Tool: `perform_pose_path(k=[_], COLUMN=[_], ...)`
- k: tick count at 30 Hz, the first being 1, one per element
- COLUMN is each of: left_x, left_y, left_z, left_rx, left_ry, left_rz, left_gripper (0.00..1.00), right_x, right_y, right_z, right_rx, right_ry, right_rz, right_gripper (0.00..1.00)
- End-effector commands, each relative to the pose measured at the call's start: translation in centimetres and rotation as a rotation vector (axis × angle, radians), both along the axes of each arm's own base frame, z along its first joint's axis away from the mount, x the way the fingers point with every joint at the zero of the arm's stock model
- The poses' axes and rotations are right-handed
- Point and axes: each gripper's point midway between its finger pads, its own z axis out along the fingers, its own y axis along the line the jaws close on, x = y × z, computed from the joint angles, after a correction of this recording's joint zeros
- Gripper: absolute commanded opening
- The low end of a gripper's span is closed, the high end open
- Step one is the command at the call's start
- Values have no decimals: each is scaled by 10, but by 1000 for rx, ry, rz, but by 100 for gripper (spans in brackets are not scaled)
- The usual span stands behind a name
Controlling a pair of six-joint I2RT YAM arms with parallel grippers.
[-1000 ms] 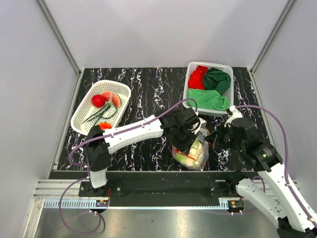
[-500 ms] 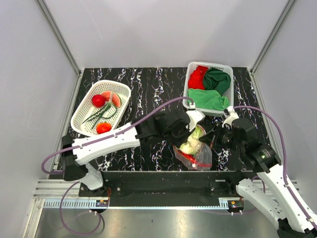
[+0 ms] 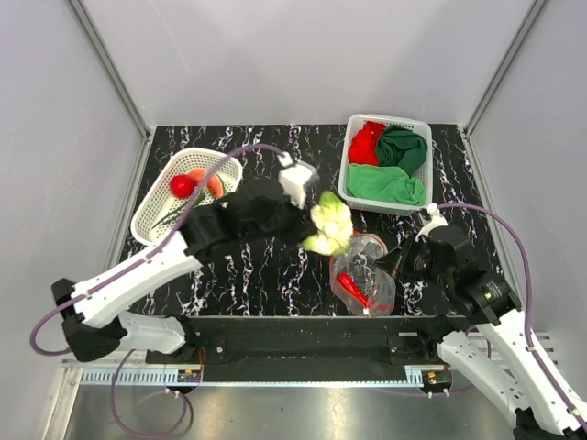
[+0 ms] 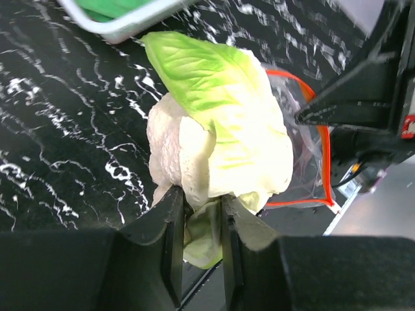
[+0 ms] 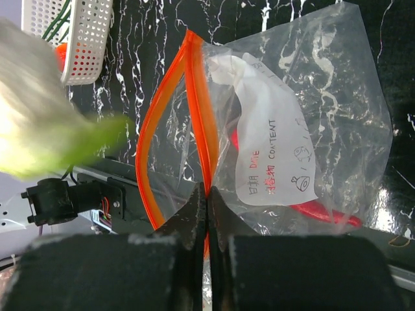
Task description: Open the zip-top bag and remove the fake food
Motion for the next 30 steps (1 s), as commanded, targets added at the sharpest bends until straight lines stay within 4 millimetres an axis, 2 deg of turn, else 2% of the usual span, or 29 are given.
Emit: perform_pose_path(k=[1,4,6,11,12,13,15,16,17,18,19,22,25,26,27,28,29,30], left_x=[25,58,80,117,122,132,139,144,146,148,149,152,152,152,152,151,151,152], left_y=[34,81,119,196,211,234,260,283,295,305,325,351,364,360,367,371,372,374], left_z=[65,65,55,34,27,18,-4,-13,-20,-37,-46,-79,-111,-117,-126,-131,-133,-136], left_rx=[-248,-256,-218,-127,-100,-75,-27,-6,6,39,55,95,136,136,145,146,152,160], left_ry=[-50,-51,-60,-79,-78,-65,-24,-9,5,41,61,132,227,255,285,302,307,315], left_rz=[152,379,561,875,931,1013,1110,1185,1227,1259,1319,1387,1405,1385,1404,1411,1411,1413], left_gripper=[0,0,0,0,0,0,0,0,0,0,0,0,0,0,4,13,34,44], right_x=[2,2,3,7,8,8,9,9,9,9,9,11,13,13,13,14,13,13], right_y=[-4,-4,-4,-2,-2,-1,-1,-1,-1,-2,-2,-3,-3,-3,-3,-4,-4,-5], right_z=[-2,-3,-3,-1,0,0,1,3,3,3,4,6,6,6,6,6,5,6], right_rx=[5,5,-1,-9,-12,-14,-21,-21,-22,-27,-29,-47,-66,-70,-75,-77,-80,-84], right_ry=[0,0,2,3,0,1,-2,-10,-13,-15,-18,-27,-32,-30,-33,-35,-35,-40], right_rz=[-38,-47,-44,-35,-33,-32,-25,-22,-20,-18,-16,-8,-2,0,6,4,7,10], right_gripper=[0,0,0,0,0,0,0,0,0,0,0,0,0,0,0,0,0,0])
